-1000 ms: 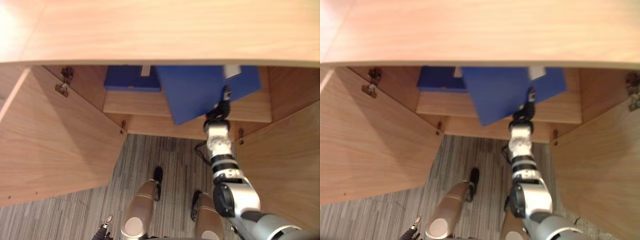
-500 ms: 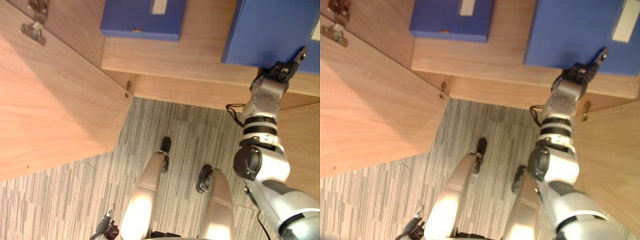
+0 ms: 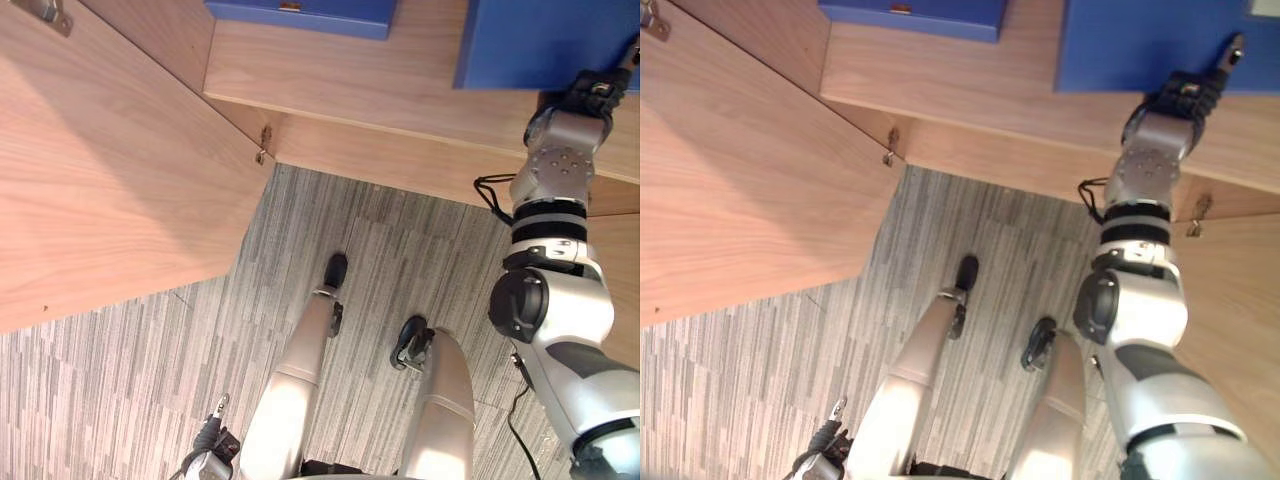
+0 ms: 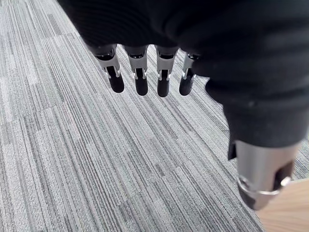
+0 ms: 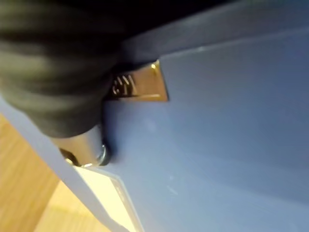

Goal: Walk over to the cabinet, pick up the folder, carry it to the office cabinet, place the folder inside the office cabinet, then close the office cabinet door

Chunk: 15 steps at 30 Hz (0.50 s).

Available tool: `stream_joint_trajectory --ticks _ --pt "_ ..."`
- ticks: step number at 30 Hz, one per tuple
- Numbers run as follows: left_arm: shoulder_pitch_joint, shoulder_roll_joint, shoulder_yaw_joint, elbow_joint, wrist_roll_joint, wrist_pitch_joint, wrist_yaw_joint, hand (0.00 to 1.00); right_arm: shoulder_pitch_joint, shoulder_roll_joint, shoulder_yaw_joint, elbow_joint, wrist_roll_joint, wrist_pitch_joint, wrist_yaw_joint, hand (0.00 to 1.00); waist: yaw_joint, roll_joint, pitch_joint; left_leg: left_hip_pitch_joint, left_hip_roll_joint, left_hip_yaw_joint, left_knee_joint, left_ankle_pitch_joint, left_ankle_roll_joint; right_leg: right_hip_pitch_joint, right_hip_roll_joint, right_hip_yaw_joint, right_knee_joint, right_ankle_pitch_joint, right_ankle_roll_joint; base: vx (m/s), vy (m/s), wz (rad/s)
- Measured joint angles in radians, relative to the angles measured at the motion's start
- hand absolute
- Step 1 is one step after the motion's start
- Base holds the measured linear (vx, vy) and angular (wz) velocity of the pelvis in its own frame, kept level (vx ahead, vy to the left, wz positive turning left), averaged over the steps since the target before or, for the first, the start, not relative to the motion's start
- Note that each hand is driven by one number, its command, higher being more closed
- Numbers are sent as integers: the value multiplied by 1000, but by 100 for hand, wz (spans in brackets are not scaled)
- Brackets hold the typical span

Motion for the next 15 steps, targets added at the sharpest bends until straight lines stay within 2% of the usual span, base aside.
stream_joint_trajectory --ticks 3,5,9,12,15 --pt "1 3 -17 -12 -1 1 2 0 0 -2 -36 -67 38 -67 -8 100 2 -3 2 3 -9 -11 -29 20 -4 0 -9 -14 -7 0 0 34 -20 16" --pt "2 9 -32 -26 -1 1 2 0 -1 -2 -55 -82 42 -90 -11 100 6 -4 3 7 -11 -14 -42 27 -7 2 -11 -18 -11 0 0 44 -26 9" --pt "5 35 -47 -55 0 1 2 0 -1 -4 -95 -103 42 -107 -28 100 10 -4 7 54 -17 -29 -139 68 -7 35 -16 -42 -61 14 -23 54 -39 16" --pt "5 68 -47 -56 3 1 2 0 -8 -13 -92 -114 37 -104 -30 100 10 -4 7 92 -25 -55 -214 105 -13 65 -23 -73 -96 17 -29 65 -37 25" --pt "6 84 -46 -56 4 1 1 0 -31 -36 -80 -114 15 -56 -29 100 17 -4 7 110 -25 -76 -265 128 -21 81 -22 -101 -122 20 -35 100 -30 23"
